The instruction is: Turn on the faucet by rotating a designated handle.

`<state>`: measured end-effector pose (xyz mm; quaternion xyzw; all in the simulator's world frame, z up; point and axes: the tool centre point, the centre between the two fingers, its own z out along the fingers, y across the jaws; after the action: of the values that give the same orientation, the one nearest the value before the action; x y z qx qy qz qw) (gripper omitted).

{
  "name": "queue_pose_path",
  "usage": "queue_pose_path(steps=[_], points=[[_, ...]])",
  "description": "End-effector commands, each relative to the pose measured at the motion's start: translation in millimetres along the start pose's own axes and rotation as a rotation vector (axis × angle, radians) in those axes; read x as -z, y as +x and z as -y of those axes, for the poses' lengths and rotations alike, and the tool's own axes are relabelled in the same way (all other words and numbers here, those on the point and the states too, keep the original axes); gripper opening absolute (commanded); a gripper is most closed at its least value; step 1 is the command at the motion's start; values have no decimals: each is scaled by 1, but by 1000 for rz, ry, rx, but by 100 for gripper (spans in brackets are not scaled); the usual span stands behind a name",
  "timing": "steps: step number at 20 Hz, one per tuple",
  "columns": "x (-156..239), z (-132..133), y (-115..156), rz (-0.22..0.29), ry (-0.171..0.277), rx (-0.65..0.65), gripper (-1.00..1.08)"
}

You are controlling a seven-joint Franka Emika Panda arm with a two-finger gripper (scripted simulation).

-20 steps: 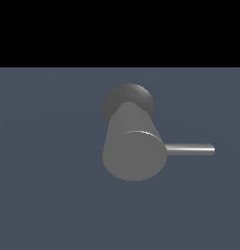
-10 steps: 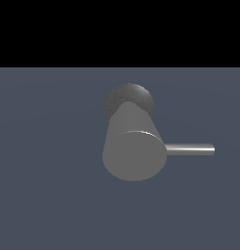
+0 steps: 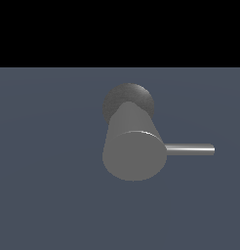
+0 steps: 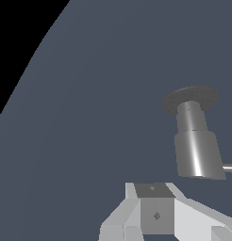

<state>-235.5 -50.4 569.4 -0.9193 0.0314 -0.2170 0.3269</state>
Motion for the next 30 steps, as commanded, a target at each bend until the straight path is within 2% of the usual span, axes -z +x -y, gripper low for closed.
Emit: queue_pose_path(steps=[1, 8, 15, 23, 30], points=[[16, -5, 8, -67, 95, -16, -100], [60, -32, 27, -251, 347, -81, -100], [99, -77, 41, -430, 586, -181, -100], [125, -150, 50, -619, 835, -347, -100], [123, -227, 50, -759, 1027, -541, -100]])
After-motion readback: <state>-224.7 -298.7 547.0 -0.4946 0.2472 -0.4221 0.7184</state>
